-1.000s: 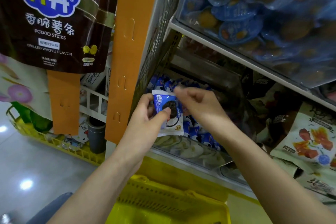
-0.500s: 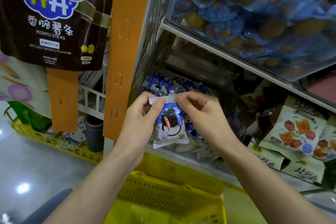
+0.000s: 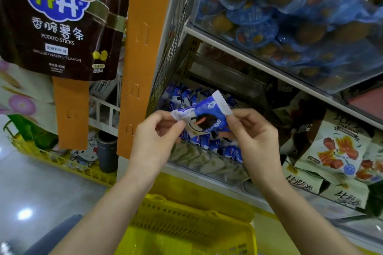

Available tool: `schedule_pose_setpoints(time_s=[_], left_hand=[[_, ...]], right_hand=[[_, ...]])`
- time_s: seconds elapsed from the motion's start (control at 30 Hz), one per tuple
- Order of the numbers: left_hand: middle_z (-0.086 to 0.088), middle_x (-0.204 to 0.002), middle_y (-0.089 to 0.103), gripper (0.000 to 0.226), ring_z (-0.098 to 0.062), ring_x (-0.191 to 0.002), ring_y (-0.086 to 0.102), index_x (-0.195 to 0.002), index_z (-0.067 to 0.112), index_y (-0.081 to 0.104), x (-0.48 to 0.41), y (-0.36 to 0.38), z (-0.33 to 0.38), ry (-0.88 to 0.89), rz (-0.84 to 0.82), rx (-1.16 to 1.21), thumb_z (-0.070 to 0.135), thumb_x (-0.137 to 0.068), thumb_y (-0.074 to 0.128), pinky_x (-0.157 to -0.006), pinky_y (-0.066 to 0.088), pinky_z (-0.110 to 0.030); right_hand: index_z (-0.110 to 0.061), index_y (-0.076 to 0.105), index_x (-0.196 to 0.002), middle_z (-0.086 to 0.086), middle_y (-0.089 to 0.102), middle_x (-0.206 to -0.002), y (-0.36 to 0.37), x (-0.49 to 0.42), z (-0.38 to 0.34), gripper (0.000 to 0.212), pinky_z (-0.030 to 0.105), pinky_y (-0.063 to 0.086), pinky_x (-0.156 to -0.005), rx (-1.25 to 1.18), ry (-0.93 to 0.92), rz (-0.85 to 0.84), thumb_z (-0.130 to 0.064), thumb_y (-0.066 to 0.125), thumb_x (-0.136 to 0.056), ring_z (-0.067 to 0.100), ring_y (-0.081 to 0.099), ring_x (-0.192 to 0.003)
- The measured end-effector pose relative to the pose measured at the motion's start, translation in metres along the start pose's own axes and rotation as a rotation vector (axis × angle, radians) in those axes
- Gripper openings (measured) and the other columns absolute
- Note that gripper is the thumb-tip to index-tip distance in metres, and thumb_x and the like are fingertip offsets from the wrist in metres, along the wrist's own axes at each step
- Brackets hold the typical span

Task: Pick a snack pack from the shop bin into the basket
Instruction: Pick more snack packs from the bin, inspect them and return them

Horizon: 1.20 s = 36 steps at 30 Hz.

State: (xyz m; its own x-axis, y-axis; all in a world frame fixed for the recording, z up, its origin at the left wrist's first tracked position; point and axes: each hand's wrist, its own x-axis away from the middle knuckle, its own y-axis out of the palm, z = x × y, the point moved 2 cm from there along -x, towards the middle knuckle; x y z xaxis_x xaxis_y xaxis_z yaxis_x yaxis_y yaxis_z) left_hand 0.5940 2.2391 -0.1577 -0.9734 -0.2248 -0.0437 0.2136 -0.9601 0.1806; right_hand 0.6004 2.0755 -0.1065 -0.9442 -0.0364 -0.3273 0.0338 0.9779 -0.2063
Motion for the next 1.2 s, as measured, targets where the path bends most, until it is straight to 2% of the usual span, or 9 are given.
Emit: schedule_pose_setpoints(time_s=[0.1,0.27,0.53,0.7,0.8,0.87,1.0,1.1,1.2], left_hand=[[-0.003,-0.070,0.068,0.021,-0.013,-0.063,0.067,-0.101,0.014,0.062,0.003,0.005,0.002,-0.148,-0.094,0.185,0.026,-0.095,0.046,-0.056,0.055,-0.023],[-0.005,-0.101,0.072,0.030,-0.018,-0.090,0.070,-0.113,0.016,0.060,0.007,0.008,0.010,-0.235,-0.248,0.448,0.032,-0.090,0.048,-0.066,0.057,-0.024],[0.001,-0.101,0.070,0.021,-0.013,-0.093,0.068,-0.106,0.019,0.060,0.012,0.013,0.008,-0.009,-0.205,0.229,0.020,-0.085,0.059,-0.075,0.056,-0.025],[0.005,-0.095,0.070,0.013,-0.009,-0.089,0.067,-0.096,0.018,0.060,0.014,0.012,0.009,0.108,-0.186,0.139,0.020,-0.083,0.061,-0.071,0.054,-0.020],[0.012,-0.081,0.067,0.006,-0.002,-0.078,0.064,-0.085,0.028,0.058,0.013,0.009,0.010,0.166,-0.155,0.076,0.026,-0.080,0.062,-0.065,0.051,-0.015],[0.011,-0.078,0.065,0.008,-0.004,-0.077,0.063,-0.080,0.031,0.056,0.013,0.008,0.008,0.178,-0.126,0.021,0.028,-0.081,0.063,-0.067,0.053,-0.018],[0.006,-0.089,0.065,0.013,-0.011,-0.086,0.064,-0.089,0.029,0.056,0.012,0.008,0.003,0.131,-0.088,-0.033,0.028,-0.079,0.065,-0.080,0.055,-0.034],[0.018,-0.122,0.051,0.039,0.008,-0.109,0.051,-0.110,0.046,0.044,0.012,0.007,0.005,0.211,-0.122,-0.179,0.042,-0.076,0.062,-0.087,0.046,-0.013],[0.040,-0.131,0.034,0.064,0.022,-0.118,0.032,-0.124,0.061,0.029,0.012,0.008,0.015,0.326,-0.383,-0.412,0.059,-0.068,0.059,-0.091,0.033,0.000]], right_hand=[[-0.026,0.065,-0.090,-0.010,0.068,-0.085,-0.001,0.011,-0.007,0.015,0.015,0.051,-0.075,0.257,-0.297,-0.109,-0.015,0.060,-0.083,0.005,0.065,-0.085],[-0.014,0.071,-0.092,-0.005,0.061,-0.101,-0.004,0.022,-0.001,0.016,0.018,0.047,-0.091,0.555,-0.503,-0.251,-0.014,0.055,-0.086,0.004,0.057,-0.106],[-0.033,0.053,-0.106,-0.019,0.055,-0.104,0.002,0.024,0.010,0.039,0.012,0.046,-0.084,0.499,-0.125,-0.184,-0.059,0.052,-0.078,-0.003,0.054,-0.101],[-0.027,0.059,-0.100,-0.013,0.062,-0.094,0.009,0.019,0.014,0.013,0.009,0.048,-0.072,0.469,-0.148,-0.114,-0.029,0.060,-0.087,-0.001,0.061,-0.086],[-0.028,0.059,-0.105,-0.015,0.063,-0.098,0.012,0.020,0.012,0.034,0.013,0.051,-0.075,0.476,-0.140,-0.155,-0.051,0.055,-0.081,-0.001,0.062,-0.089],[-0.026,0.060,-0.108,-0.015,0.063,-0.099,0.015,0.020,0.013,0.042,0.014,0.052,-0.076,0.502,-0.119,-0.159,-0.056,0.054,-0.078,-0.001,0.062,-0.089],[-0.018,0.065,-0.105,-0.013,0.065,-0.090,0.015,0.017,0.016,0.018,0.008,0.049,-0.070,0.526,-0.138,-0.150,-0.025,0.059,-0.089,-0.003,0.062,-0.084],[-0.028,0.067,-0.088,-0.019,0.065,-0.070,0.013,0.010,0.012,0.012,0.005,0.043,-0.059,0.467,-0.061,-0.197,-0.020,0.058,-0.088,-0.005,0.061,-0.068],[-0.026,0.069,-0.074,-0.013,0.067,-0.066,0.006,-0.003,0.011,0.017,0.012,0.042,-0.056,0.368,0.269,-0.374,-0.026,0.057,-0.086,-0.005,0.057,-0.058]])
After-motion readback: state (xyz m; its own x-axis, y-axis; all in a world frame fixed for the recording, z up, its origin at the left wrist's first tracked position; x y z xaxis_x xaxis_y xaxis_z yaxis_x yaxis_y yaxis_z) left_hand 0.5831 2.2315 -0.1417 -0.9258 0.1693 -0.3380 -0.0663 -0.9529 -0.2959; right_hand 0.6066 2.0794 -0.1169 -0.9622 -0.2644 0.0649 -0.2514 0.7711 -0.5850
